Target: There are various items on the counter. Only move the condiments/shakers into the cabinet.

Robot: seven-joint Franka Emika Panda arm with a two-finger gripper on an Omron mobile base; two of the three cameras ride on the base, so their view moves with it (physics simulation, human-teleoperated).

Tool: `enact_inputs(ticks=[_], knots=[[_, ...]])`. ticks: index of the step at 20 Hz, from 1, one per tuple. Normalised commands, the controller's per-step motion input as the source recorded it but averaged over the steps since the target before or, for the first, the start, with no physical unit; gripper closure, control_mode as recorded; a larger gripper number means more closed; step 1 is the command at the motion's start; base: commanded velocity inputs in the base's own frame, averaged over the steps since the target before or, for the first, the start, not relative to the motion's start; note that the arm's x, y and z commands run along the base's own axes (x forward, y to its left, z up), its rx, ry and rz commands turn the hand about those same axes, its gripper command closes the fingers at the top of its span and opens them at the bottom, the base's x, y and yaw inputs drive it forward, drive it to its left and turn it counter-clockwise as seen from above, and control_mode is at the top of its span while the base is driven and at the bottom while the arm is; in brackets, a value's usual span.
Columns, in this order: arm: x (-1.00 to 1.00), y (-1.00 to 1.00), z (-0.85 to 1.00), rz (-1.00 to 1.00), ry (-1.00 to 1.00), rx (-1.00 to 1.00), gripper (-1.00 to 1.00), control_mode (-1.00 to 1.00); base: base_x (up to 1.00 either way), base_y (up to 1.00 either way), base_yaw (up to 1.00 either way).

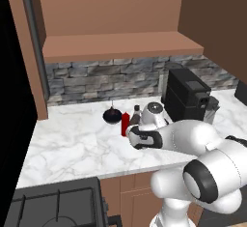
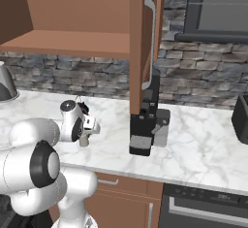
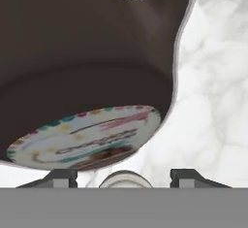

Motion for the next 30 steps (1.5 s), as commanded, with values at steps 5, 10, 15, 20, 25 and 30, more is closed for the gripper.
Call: enact_inputs(ticks=[5,10,15,20,25,30], knots=[[-0.16,0.00,0.17,0.00,-0.07,0.00,1.00,-1.00,0.00,0.00,0.00],[-0.76,0.00,0.96,0.00,-0.16,0.00,1.00,-1.00,0.00,0.00,0.00],[-0.66,-0.03,1.00,0.00,-0.15,0.00,1.00,-1.00,0.00,0.00,0.00],[-0.34,-0.08,1.00,0.00,-0.20,-0.02,1.00,-1.00,0.00,0.00,0.00],[-0.17,-0.27,1.00,0.00,-0.14,0.00,1.00,-1.00,0.00,0.00,0.00],[-0.04,-0.27,1.00,0.00,-0.04,0.01,1.00,-1.00,0.00,0.00,0.00]])
